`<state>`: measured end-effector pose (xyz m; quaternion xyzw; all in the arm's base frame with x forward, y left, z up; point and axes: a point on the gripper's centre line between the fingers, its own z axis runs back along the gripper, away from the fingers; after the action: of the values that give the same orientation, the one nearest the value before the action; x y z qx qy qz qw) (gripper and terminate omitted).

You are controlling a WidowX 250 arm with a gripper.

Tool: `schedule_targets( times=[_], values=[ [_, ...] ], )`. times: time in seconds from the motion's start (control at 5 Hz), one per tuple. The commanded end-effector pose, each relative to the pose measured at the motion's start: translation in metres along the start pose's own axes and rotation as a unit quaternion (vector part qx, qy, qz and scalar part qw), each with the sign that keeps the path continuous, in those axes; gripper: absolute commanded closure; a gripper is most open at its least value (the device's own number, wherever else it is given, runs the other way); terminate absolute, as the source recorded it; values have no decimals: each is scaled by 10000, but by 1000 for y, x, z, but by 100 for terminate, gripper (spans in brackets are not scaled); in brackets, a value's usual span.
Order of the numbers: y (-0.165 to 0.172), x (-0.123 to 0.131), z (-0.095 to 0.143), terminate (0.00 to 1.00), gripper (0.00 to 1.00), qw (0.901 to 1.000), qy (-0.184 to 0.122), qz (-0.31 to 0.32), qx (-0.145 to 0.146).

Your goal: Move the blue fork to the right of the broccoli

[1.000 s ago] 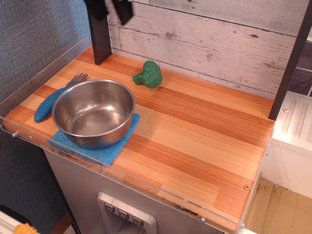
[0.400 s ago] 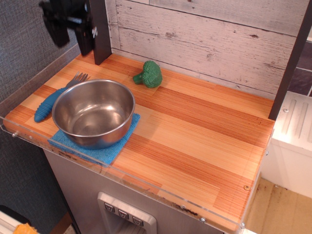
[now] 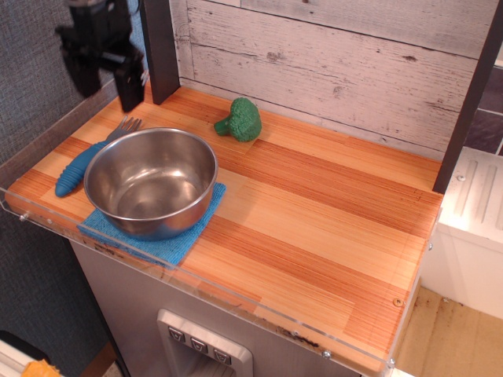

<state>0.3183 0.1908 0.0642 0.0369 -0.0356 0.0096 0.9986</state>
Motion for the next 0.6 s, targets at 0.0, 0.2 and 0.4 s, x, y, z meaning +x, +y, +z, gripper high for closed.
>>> schedule_targets(
  times=[0.0,0.2,0.4],
  values=[
    [25,-5,7,0,0,9998,-66,207,3],
    [21,-12,0,0,0,9999,8,105,-30],
    [14,-19,-6,0,0,10000,78,0,-29]
  ],
)
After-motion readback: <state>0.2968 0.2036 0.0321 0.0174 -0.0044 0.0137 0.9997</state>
